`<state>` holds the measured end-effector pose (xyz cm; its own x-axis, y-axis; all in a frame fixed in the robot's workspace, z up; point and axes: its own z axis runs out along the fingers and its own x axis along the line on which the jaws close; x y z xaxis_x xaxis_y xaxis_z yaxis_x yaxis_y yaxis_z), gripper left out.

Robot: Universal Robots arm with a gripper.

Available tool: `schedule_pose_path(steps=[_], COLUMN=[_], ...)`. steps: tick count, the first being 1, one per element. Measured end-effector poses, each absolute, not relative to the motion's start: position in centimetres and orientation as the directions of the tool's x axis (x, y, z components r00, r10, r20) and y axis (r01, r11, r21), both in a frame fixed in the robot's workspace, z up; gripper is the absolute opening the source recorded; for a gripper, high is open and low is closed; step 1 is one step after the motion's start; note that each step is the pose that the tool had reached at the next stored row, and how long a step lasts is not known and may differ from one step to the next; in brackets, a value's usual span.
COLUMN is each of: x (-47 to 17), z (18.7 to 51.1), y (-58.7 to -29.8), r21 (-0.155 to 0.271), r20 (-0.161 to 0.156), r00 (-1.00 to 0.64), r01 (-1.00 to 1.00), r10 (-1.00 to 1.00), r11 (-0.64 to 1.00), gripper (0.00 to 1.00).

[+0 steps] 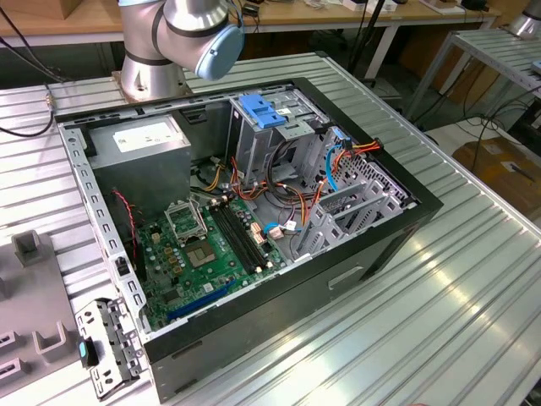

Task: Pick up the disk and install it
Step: 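Pick up the disk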

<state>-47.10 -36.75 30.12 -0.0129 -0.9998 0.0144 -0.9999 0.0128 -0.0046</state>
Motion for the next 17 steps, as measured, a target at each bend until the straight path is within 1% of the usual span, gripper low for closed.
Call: schedule_pose_path(steps=[17], x=[-46.96], z=[29.91], y=[-36.56], r21=[-0.006], r20=[0.015], r00=[-0.01], r01=[-1.0], r10=[-1.0], r11=[0.01], gripper=[0.56])
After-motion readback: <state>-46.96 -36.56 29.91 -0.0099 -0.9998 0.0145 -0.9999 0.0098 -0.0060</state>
